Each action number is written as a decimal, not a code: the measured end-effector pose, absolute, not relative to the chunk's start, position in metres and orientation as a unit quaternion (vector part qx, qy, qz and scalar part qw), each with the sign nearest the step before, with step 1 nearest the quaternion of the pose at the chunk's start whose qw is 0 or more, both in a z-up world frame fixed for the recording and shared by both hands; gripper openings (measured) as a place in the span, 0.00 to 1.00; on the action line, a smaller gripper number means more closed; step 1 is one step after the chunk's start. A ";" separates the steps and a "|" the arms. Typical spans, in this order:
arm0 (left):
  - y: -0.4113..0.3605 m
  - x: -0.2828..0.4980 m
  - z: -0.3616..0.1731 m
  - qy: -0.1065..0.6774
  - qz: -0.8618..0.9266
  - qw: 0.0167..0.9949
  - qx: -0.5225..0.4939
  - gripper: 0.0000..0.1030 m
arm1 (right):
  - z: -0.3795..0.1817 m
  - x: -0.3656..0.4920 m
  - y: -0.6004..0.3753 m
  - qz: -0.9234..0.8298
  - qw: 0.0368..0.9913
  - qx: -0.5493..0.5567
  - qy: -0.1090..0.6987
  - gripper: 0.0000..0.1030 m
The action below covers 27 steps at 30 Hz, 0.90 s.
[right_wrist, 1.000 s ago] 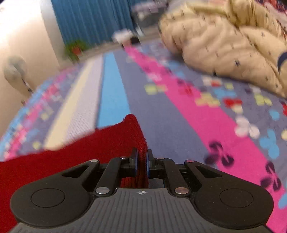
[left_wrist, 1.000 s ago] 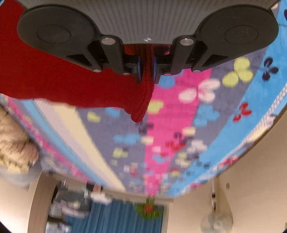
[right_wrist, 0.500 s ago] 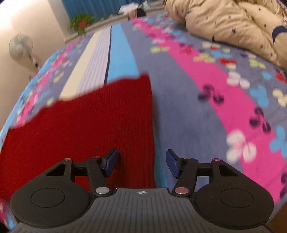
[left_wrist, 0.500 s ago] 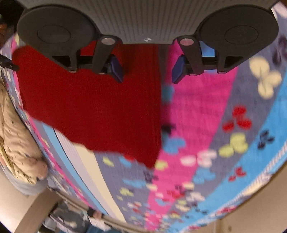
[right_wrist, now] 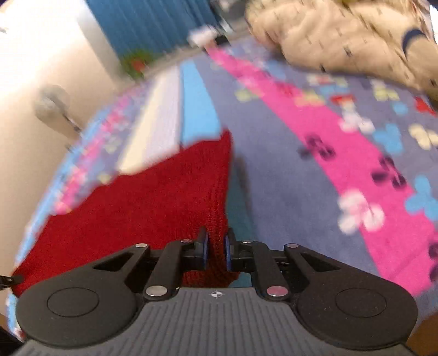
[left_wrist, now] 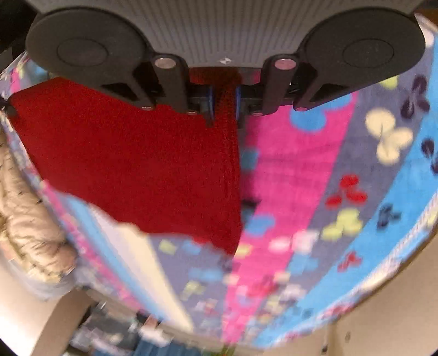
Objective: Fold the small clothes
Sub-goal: 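Release the folded side with both tools and lift them away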
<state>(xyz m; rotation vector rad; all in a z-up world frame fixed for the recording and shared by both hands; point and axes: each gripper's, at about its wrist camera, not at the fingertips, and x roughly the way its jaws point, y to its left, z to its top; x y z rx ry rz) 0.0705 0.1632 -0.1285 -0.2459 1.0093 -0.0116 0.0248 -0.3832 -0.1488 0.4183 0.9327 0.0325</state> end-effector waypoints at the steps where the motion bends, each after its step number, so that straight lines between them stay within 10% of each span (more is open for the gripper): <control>1: 0.163 0.075 -0.135 0.500 -0.004 0.858 -0.119 0.17 | -0.158 0.029 -0.379 0.013 0.862 0.188 0.471 0.12; 3: 0.162 0.079 -0.142 0.515 0.011 0.850 -0.105 0.37 | -0.161 0.034 -0.371 0.009 0.861 0.162 0.482 0.16; 7: 0.156 0.066 -0.113 0.429 0.039 0.901 -0.060 0.40 | -0.134 0.022 -0.365 -0.031 0.907 0.101 0.407 0.41; 27: 0.109 0.083 -0.137 0.470 0.016 0.880 0.060 0.46 | -0.170 0.044 -0.343 0.004 0.874 0.037 0.485 0.55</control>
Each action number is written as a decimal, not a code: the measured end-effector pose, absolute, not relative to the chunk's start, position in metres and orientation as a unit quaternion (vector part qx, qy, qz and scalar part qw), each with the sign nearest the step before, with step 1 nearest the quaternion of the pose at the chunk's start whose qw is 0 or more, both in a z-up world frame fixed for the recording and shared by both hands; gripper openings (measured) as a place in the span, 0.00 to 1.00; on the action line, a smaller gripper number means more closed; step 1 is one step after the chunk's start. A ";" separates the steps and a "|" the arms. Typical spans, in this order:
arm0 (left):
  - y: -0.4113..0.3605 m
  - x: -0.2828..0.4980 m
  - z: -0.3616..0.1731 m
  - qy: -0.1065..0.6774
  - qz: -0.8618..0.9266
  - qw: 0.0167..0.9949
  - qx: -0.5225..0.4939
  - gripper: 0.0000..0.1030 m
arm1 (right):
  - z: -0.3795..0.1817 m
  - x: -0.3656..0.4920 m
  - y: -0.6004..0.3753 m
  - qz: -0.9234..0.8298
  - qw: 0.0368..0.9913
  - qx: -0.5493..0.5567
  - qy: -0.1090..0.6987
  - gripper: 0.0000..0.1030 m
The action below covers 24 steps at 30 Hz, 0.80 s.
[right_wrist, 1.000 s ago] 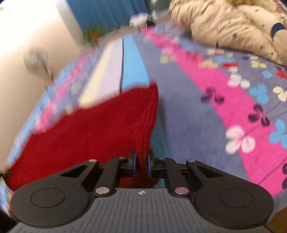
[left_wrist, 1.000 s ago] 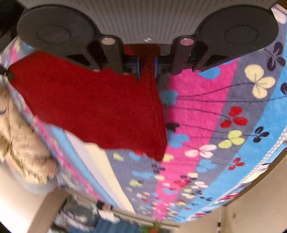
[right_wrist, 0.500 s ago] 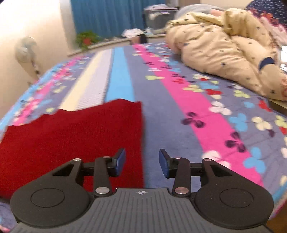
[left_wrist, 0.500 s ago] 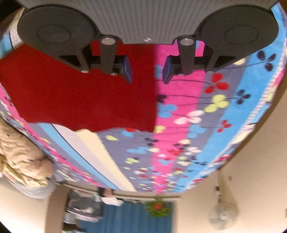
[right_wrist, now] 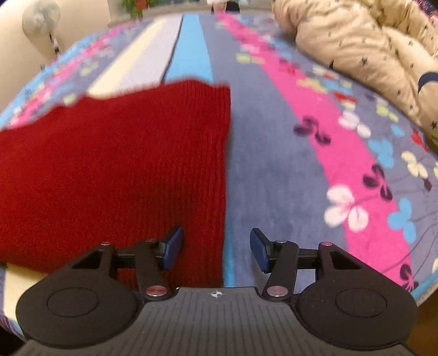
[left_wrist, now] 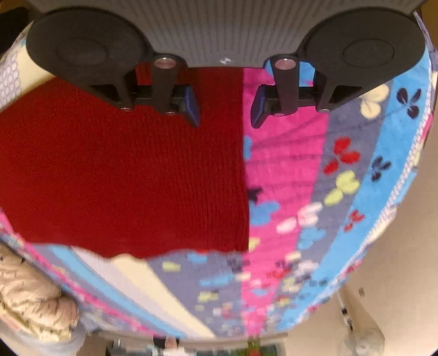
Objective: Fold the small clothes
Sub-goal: 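Release the folded side with both tools and lift them away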
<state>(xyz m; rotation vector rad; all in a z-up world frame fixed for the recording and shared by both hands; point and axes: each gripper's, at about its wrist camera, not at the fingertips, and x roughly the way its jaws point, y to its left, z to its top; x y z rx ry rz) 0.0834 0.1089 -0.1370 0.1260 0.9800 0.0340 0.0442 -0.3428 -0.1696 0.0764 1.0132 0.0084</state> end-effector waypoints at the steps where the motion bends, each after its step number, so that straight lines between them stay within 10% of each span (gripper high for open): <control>1: 0.110 0.086 -0.143 0.480 0.022 0.875 0.065 0.46 | -0.167 0.043 -0.342 0.003 0.876 0.037 0.481 0.56; 12: 0.111 0.082 -0.132 0.448 0.033 0.891 0.065 0.56 | -0.136 0.032 -0.345 0.004 0.927 0.039 0.373 0.56; 24: 0.113 0.082 -0.130 0.443 0.032 0.894 0.063 0.56 | -0.158 0.043 -0.333 0.012 0.897 -0.003 0.442 0.58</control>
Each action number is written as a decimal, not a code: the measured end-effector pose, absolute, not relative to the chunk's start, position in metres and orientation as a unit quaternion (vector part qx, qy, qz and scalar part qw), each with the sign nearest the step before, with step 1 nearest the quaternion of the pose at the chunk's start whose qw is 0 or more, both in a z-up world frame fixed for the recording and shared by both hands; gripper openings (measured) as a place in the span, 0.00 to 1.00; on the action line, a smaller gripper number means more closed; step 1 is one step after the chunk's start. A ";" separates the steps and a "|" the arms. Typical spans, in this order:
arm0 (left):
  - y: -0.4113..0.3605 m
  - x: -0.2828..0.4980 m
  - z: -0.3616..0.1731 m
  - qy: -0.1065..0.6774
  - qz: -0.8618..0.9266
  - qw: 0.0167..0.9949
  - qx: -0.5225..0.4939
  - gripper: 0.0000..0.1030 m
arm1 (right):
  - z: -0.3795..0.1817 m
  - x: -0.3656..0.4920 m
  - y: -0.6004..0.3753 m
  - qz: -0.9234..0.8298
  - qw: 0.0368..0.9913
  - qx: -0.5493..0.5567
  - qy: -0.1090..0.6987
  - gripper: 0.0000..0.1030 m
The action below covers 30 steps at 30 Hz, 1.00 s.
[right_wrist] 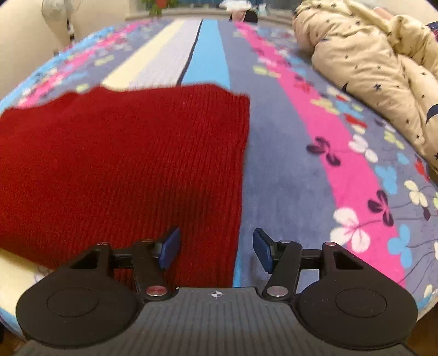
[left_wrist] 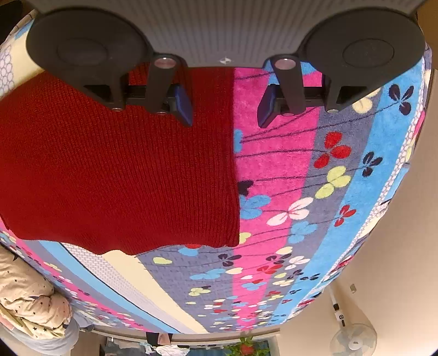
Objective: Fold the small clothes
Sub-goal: 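Release the folded side with both tools and lift them away, then press the folded sweater edge flat with the left tool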
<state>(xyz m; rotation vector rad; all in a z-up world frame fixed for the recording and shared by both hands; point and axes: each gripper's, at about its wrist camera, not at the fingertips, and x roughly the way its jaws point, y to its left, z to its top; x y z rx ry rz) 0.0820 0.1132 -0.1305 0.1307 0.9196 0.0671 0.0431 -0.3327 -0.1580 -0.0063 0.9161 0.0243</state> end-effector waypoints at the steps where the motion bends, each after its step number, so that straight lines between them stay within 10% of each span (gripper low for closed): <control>1: 0.114 0.082 -0.130 0.443 0.033 0.894 0.063 0.56 | -0.156 0.043 -0.334 0.007 0.899 0.002 0.437 0.58; 30: 0.119 0.073 -0.118 0.400 0.071 0.912 0.052 0.56 | -0.152 0.045 -0.335 -0.008 0.904 0.002 0.428 0.59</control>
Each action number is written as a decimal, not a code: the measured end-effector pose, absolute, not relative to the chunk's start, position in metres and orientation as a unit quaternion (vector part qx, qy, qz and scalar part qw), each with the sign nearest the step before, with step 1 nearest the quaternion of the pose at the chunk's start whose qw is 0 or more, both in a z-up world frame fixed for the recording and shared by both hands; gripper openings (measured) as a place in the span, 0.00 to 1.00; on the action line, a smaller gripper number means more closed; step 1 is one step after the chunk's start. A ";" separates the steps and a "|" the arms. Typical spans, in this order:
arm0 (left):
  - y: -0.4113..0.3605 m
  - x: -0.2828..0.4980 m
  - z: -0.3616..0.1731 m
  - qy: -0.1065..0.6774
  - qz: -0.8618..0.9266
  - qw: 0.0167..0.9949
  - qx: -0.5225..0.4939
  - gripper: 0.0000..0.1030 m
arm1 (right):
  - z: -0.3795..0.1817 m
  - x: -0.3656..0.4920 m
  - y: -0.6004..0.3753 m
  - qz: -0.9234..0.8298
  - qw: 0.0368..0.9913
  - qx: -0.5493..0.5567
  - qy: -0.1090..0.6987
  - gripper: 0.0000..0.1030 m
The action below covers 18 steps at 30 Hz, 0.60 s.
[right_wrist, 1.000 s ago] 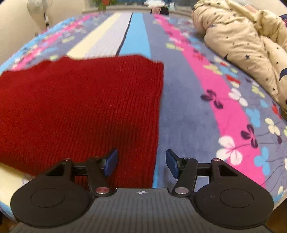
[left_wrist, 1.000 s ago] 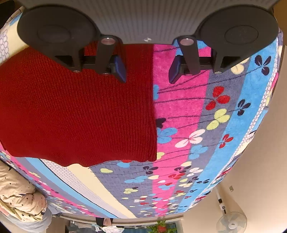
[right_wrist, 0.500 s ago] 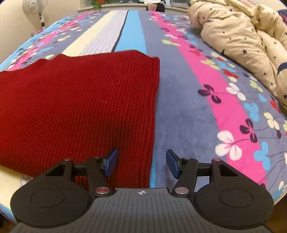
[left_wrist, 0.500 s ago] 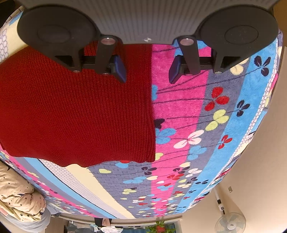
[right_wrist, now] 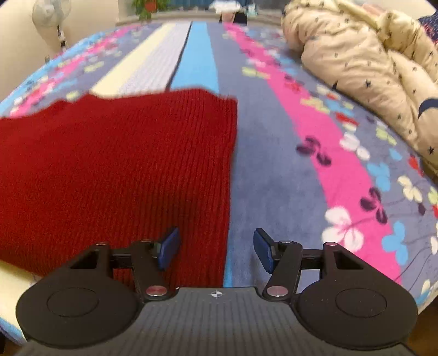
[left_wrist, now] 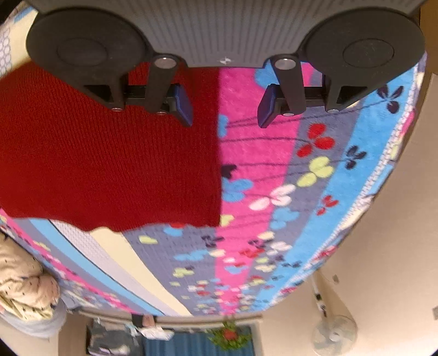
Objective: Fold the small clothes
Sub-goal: 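Press the folded sweater edge flat with the left tool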
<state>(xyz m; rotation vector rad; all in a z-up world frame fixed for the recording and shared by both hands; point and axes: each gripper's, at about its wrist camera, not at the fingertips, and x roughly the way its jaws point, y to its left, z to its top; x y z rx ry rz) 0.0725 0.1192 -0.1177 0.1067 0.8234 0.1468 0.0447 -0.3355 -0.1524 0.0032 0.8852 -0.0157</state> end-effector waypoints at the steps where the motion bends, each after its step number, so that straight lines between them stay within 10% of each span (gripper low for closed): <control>1: 0.119 0.069 -0.115 0.392 0.078 0.915 0.050 0.56 | -0.150 0.044 -0.338 -0.012 0.906 0.006 0.423 0.59; 18: 0.051 0.013 -0.126 0.400 0.167 0.901 0.026 0.61 | -0.118 0.041 -0.342 0.005 0.926 0.047 0.376 0.59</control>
